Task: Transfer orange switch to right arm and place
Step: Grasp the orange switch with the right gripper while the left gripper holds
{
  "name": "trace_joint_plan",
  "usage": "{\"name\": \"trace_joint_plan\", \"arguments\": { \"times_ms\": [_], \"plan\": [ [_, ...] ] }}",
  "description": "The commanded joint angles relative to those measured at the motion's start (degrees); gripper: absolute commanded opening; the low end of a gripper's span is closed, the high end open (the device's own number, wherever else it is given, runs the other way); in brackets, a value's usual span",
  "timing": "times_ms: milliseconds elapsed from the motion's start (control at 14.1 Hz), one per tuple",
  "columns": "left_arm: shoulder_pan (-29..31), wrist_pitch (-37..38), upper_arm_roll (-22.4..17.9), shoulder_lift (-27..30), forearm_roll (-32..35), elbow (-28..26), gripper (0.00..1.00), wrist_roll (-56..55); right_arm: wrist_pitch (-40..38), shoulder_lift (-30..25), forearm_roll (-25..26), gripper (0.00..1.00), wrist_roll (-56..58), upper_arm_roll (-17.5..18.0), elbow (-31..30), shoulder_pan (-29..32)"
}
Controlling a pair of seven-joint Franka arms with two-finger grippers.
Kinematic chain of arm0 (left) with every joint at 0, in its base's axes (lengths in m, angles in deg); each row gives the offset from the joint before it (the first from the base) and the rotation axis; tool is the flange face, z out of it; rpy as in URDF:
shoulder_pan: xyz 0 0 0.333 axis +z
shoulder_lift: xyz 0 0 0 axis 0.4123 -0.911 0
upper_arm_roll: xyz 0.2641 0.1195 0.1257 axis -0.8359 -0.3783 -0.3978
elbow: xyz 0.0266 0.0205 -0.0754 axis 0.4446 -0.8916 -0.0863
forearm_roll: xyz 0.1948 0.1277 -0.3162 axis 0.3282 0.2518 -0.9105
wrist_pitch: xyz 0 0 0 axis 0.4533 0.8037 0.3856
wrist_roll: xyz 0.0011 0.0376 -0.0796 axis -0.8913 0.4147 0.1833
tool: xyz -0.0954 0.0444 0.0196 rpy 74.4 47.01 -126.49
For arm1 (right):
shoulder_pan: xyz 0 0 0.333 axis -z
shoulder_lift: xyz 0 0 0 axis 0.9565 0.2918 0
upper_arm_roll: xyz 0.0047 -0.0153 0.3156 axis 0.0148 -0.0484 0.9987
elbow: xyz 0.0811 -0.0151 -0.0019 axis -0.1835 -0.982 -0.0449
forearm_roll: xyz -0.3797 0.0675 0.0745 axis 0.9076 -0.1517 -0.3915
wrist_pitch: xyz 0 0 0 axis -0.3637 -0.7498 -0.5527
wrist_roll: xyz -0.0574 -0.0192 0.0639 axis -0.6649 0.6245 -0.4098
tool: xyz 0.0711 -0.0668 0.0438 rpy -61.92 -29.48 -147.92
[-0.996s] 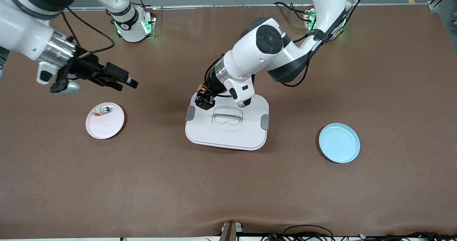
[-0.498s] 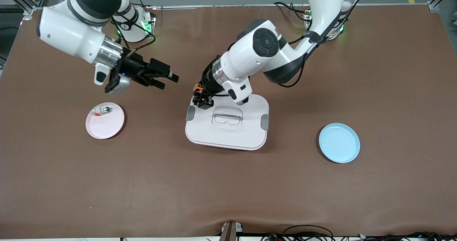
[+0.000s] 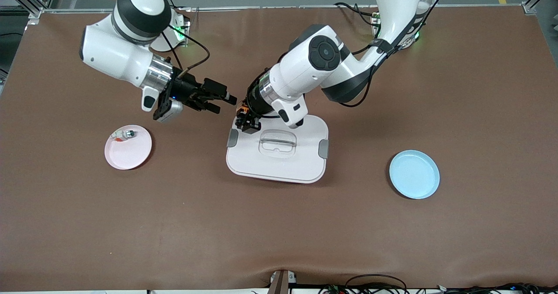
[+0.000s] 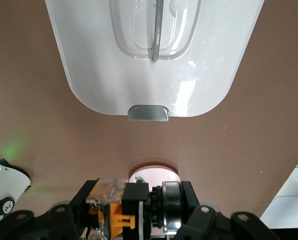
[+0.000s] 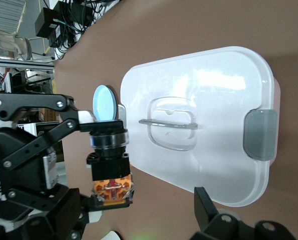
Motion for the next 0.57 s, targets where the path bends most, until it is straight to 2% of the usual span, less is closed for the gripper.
{"name": "trace_joint_plan", "arguments": {
  "times_ms": [0, 214, 498],
  "plan": [
    [-0.5, -0.2, -0.1, -0.9, -1.3, 1.6, 0.0, -0.2, 0.4, 1.4, -2.3, 1.0, 1.3, -0.6, 1.2, -0.9],
    [-0.5, -0.2, -0.1, -0.9, -1.3, 1.6, 0.0, -0.2, 0.7, 2.3, -7.6, 1.0, 1.6, -0.7, 1.8, -2.6],
    [-0.5, -0.1, 0.0, -0.9, -1.3, 1.6, 0.0, -0.2, 2.1, 4.1, -7.5, 1.0, 1.7, -0.7, 3.2, -4.0]
  ]
}}
